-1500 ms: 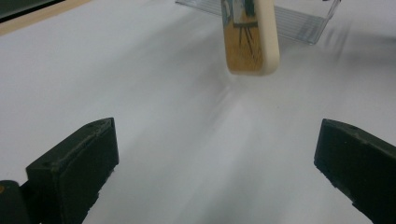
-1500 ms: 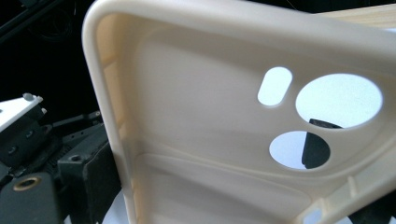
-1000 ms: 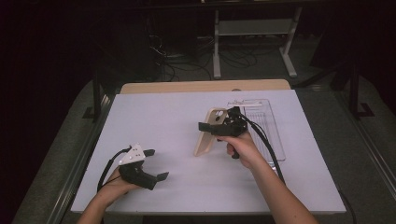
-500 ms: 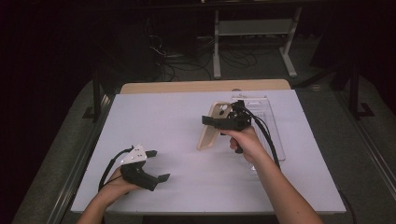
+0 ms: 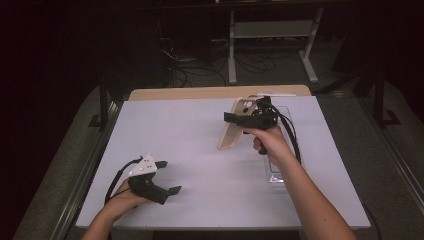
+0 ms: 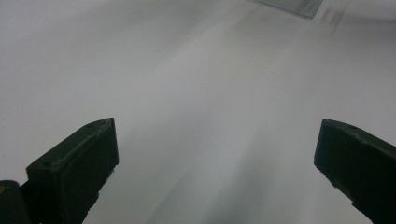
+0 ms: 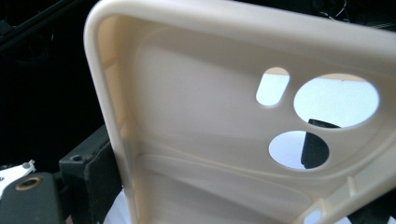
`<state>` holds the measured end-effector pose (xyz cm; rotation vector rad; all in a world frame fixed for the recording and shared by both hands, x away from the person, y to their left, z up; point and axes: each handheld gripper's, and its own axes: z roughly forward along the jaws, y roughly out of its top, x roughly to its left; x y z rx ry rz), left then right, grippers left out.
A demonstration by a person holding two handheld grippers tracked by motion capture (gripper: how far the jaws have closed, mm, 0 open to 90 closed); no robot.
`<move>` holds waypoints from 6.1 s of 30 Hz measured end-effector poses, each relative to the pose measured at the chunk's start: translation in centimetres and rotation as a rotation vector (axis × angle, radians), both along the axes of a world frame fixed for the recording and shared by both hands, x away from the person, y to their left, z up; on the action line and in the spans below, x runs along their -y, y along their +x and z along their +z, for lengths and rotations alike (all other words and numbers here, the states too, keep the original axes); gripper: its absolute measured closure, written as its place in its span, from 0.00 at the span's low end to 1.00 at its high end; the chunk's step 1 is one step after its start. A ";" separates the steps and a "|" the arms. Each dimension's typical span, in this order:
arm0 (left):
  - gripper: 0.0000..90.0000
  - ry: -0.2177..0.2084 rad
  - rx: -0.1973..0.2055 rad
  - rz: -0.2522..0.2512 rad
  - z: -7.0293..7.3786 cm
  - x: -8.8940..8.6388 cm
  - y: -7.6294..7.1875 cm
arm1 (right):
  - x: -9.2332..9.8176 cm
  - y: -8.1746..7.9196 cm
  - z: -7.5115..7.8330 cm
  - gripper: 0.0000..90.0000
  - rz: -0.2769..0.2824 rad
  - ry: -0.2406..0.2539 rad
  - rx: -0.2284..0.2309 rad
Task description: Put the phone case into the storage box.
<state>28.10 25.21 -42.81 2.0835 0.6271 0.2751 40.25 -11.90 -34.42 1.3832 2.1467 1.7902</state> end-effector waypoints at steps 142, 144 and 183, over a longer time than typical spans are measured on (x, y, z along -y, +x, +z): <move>0.00 -0.042 -0.046 -0.021 -0.1 0.5 -0.3 | 7.4 11.8 -3.1 0.10 -0.427 -0.594 -0.187; 0.00 -0.033 -0.051 -0.025 0.0 0.5 -0.3 | 7.4 12.0 -3.3 0.10 -0.428 -0.601 -0.176; 0.00 -0.033 -0.056 -0.031 0.0 0.7 -0.4 | 7.3 12.5 -4.1 0.06 -0.426 -0.574 -0.194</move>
